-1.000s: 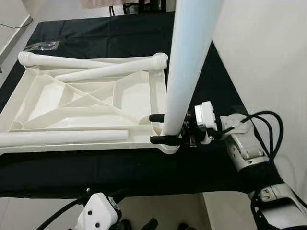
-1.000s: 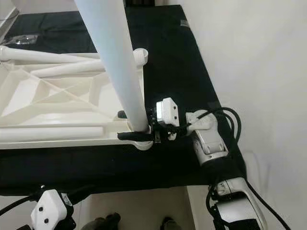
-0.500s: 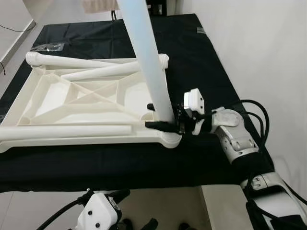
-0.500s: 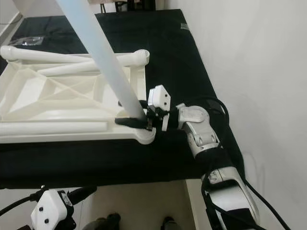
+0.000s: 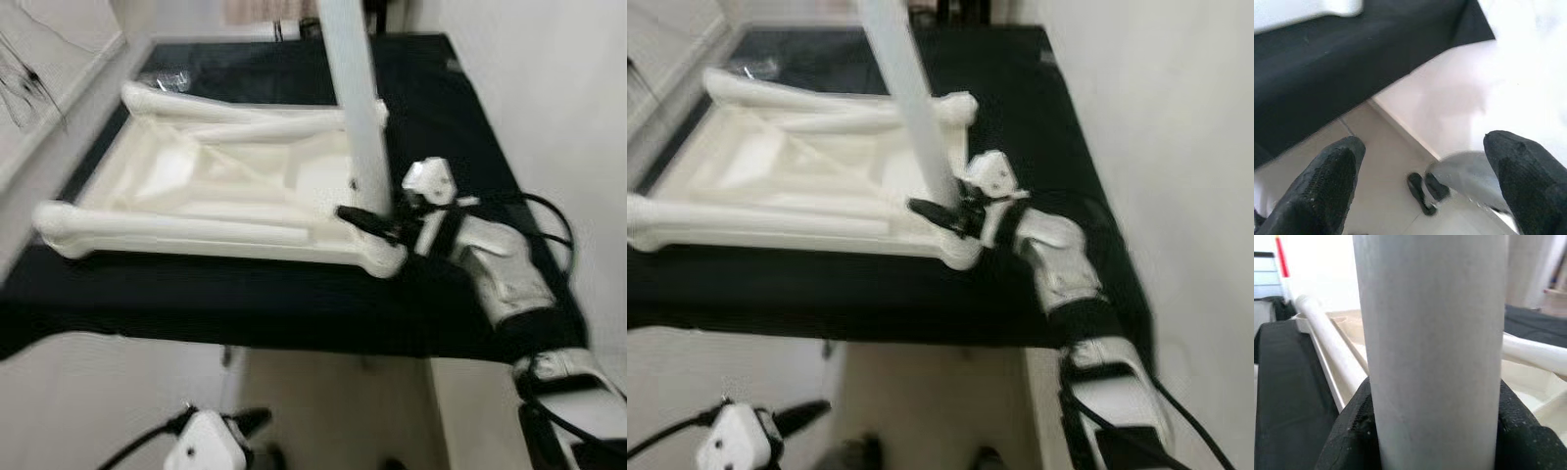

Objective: Building children table

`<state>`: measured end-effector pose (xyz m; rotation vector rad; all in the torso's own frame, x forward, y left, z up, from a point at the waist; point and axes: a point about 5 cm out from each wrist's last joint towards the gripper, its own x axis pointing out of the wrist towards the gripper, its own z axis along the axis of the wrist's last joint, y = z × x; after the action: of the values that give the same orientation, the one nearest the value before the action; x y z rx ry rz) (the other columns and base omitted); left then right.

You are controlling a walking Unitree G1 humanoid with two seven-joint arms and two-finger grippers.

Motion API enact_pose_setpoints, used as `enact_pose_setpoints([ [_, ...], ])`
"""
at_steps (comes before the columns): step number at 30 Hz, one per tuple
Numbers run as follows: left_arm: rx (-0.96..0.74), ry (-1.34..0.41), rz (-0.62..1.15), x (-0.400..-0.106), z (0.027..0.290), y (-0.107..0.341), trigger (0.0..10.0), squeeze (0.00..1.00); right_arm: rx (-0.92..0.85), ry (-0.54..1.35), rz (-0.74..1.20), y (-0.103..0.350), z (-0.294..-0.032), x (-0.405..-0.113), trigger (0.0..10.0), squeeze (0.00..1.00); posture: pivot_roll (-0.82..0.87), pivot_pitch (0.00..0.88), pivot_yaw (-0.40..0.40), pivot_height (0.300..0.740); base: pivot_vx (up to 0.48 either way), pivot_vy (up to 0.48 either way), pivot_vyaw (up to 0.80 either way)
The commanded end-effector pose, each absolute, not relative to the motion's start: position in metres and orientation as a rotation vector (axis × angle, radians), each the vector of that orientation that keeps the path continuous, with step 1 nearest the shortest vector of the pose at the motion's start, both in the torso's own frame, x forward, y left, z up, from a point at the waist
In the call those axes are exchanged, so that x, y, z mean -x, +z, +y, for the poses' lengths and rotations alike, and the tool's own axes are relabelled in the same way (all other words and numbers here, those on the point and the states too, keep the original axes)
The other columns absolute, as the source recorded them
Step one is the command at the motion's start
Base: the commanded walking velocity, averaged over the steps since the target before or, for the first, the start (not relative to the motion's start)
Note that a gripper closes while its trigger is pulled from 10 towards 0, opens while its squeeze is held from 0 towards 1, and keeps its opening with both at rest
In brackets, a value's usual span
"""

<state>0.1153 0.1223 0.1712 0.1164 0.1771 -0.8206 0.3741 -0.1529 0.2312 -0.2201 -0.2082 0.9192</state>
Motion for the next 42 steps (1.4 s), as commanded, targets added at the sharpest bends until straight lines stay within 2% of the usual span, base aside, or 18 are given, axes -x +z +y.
enact_pose_setpoints([
  [1, -0.103, -0.829, 0.212, -0.112, 0.122, 0.167, 10.0, 0.0, 0.118, 0.916, 0.103, 0.162, -0.161, -0.366, 10.0, 0.0, 0.14, 0.329, 0.039, 0.74, 0.0, 0.0, 0.0],
  [13, -0.109, -0.828, 0.207, -0.117, 0.12, 0.164, 10.0, 0.0, -0.05, 0.899, -0.041, 0.196, -0.153, -0.377, 10.0, 0.0, 0.13, 0.297, 0.027, 0.74, 0.0, 0.0, 0.0],
  [17, -0.123, -0.829, 0.202, -0.121, 0.12, 0.161, 10.0, 0.0, -0.199, 0.942, -0.168, 0.225, -0.146, -0.38, 10.0, 0.0, 0.13, 0.271, 0.022, 0.74, 0.0, 0.0, 0.0],
  [29, -0.16, -0.806, 0.156, -0.138, 0.119, 0.156, 10.0, 0.0, -0.267, 1.009, -0.316, 0.257, -0.143, -0.381, 10.0, 0.0, 0.12, 0.207, 0.004, 0.74, 0.0, 0.0, 0.0],
  [31, -0.166, -0.753, 0.106, -0.154, 0.12, 0.158, 10.0, 0.0, -0.274, 1.004, -0.381, 0.273, -0.144, -0.383, 10.0, 0.0, 0.11, 0.154, -0.009, 0.74, 0.0, 0.0, 0.0],
  [32, -0.166, -0.753, 0.106, -0.154, 0.12, 0.158, 10.0, 0.0, -0.274, 1.004, -0.381, 0.273, -0.144, -0.383, 10.0, 0.0, 0.11, 0.154, -0.009, 0.74, 0.0, 0.0, 0.0],
  [35, -0.145, -0.675, 0.002, -0.184, 0.122, 0.169, 10.0, 0.0, -0.248, 0.995, -0.512, 0.308, -0.138, -0.383, 10.0, 0.0, 0.09, 0.086, -0.018, 0.74, 0.0, 0.0, 0.0],
  [40, -0.116, -0.639, -0.058, -0.203, 0.124, 0.178, 10.0, 0.0, -0.25, 0.966, -0.576, 0.326, -0.133, -0.384, 10.0, 0.0, 0.08, 0.05, -0.018, 0.74, 0.0, 0.0, 0.0],
  [42, -0.103, -0.614, -0.117, -0.217, 0.127, 0.188, 10.0, 0.0, -0.154, 0.885, -0.568, 0.332, -0.124, -0.389, 10.0, 0.0, 0.07, 0.0, -0.03, 0.74, 0.0, 0.0, 0.0],
])
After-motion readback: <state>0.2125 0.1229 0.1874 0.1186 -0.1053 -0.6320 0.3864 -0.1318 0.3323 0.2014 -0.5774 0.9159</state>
